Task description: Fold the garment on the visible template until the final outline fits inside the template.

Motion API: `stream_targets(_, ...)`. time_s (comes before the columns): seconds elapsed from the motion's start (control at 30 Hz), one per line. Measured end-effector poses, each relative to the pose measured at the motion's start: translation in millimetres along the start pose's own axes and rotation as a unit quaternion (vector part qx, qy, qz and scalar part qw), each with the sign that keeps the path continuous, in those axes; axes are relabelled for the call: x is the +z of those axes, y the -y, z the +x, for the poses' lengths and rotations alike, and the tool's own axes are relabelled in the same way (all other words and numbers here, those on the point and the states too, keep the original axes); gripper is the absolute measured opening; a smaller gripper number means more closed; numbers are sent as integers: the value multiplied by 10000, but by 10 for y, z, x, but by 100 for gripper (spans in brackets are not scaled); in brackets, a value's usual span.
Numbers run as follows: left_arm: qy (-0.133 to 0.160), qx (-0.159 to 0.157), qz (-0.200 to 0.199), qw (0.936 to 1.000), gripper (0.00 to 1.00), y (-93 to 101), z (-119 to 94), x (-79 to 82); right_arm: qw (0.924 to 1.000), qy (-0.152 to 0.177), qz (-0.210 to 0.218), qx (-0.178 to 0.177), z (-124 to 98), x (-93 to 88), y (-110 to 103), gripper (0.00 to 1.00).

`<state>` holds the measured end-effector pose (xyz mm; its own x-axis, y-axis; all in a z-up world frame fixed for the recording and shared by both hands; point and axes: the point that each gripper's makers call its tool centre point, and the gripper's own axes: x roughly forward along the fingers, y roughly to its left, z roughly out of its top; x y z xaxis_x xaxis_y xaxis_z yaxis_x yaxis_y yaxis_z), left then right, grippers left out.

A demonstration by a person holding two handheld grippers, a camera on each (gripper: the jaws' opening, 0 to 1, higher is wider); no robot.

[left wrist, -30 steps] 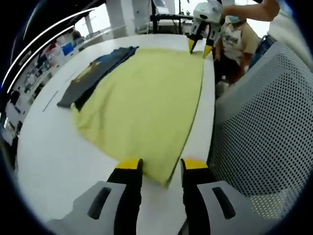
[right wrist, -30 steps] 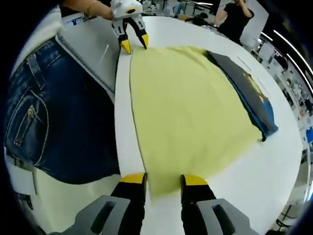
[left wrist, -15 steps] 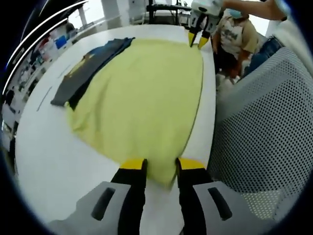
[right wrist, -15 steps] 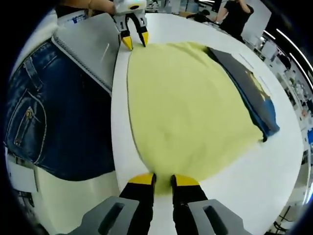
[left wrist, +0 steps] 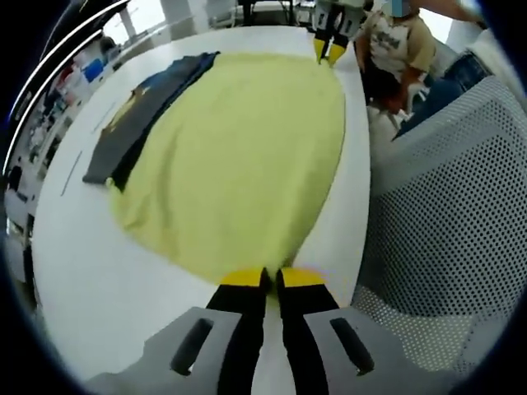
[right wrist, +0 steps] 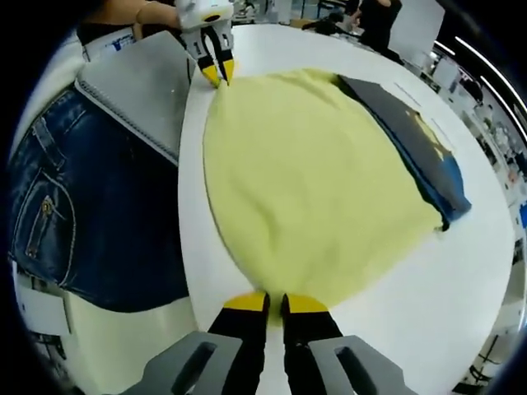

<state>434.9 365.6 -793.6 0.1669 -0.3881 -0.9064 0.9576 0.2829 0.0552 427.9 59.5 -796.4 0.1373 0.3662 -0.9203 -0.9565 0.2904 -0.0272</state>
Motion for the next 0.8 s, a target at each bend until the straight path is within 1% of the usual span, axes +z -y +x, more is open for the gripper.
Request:
stream_targets(0.03, -43, -11, -245, 9997, 3, 1, 0, -9, 10000, 17, -12, -1, -2, -1, -2, 1)
stream_targets(0.07, -60, 8, -389, 9992, 2, -7, 1, -11, 10000, 31, -8, -2, -2, 0, -3, 1)
stream_targets(0.3, -99, 8, -202, 9997, 2, 25, -31, 8, 9999, 130, 67, 6, -63, -5, -13, 0)
stream_targets(0.47, -86, -69, -262, 9996, 2, 71, -127, 39, 9996, 159, 225, -16, -150, -13, -12, 0)
stream_targets(0.6, -112, -84, -341, 9993, 2, 70, -202, 55, 9992, 230, 312, 18, -217, 25, -50, 0)
stream_targets(0.8, -132, -81, -362, 9992, 2, 111, -336, 104, 9993, 180, 306, 110, -315, 54, -121, 0)
